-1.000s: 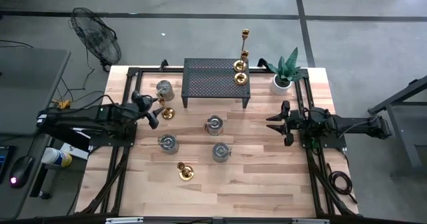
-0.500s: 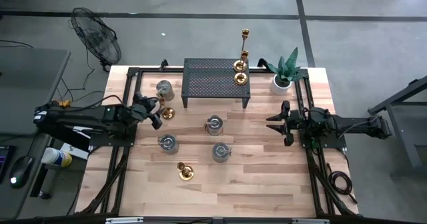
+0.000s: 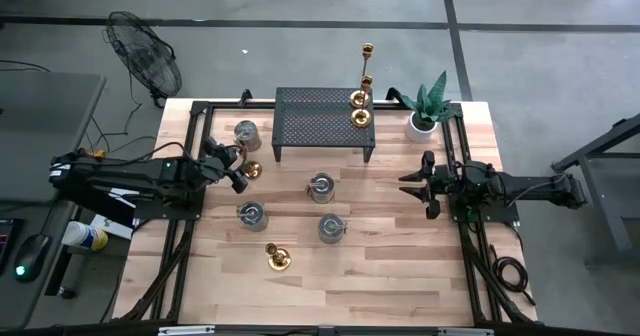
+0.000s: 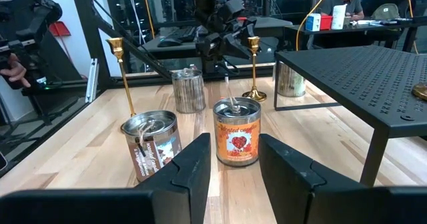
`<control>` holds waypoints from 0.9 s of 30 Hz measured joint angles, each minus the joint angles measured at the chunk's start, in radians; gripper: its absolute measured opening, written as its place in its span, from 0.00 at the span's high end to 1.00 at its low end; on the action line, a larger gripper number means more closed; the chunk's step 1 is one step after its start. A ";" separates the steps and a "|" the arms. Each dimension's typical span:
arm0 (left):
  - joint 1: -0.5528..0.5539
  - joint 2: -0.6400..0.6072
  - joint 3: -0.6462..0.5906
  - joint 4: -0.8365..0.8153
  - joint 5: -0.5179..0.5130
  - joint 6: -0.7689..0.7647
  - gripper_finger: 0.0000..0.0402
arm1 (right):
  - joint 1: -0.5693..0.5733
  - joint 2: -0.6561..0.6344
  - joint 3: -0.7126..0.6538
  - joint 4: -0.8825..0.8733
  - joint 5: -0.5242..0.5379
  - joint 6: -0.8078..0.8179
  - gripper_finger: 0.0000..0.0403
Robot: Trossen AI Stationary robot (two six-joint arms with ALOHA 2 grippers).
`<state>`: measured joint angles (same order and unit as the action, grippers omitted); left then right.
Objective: Pick & Place candle stick holders
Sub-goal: Put the gold candle holder on the shelf
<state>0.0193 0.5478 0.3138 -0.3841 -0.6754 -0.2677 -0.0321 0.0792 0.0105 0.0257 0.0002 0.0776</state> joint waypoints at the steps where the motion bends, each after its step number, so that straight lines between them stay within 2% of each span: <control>1: 0.000 0.000 0.000 0.001 -0.001 0.000 0.42 | 0.000 0.000 0.000 0.000 0.000 0.000 0.71; 8: 0.000 0.000 0.000 0.032 -0.058 0.000 0.42 | 0.000 0.000 0.000 0.000 0.000 0.000 0.71; 17: 0.000 0.000 0.000 0.030 -0.058 0.000 0.43 | 0.000 0.000 0.000 0.000 0.000 0.000 0.71; 27: 0.000 0.000 0.000 0.023 -0.045 0.000 0.62 | 0.000 0.000 0.000 0.000 0.000 0.000 0.71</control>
<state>0.0193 0.5480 0.3138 -0.3608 -0.7209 -0.2679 -0.0320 0.0792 0.0105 0.0259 0.0002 0.0776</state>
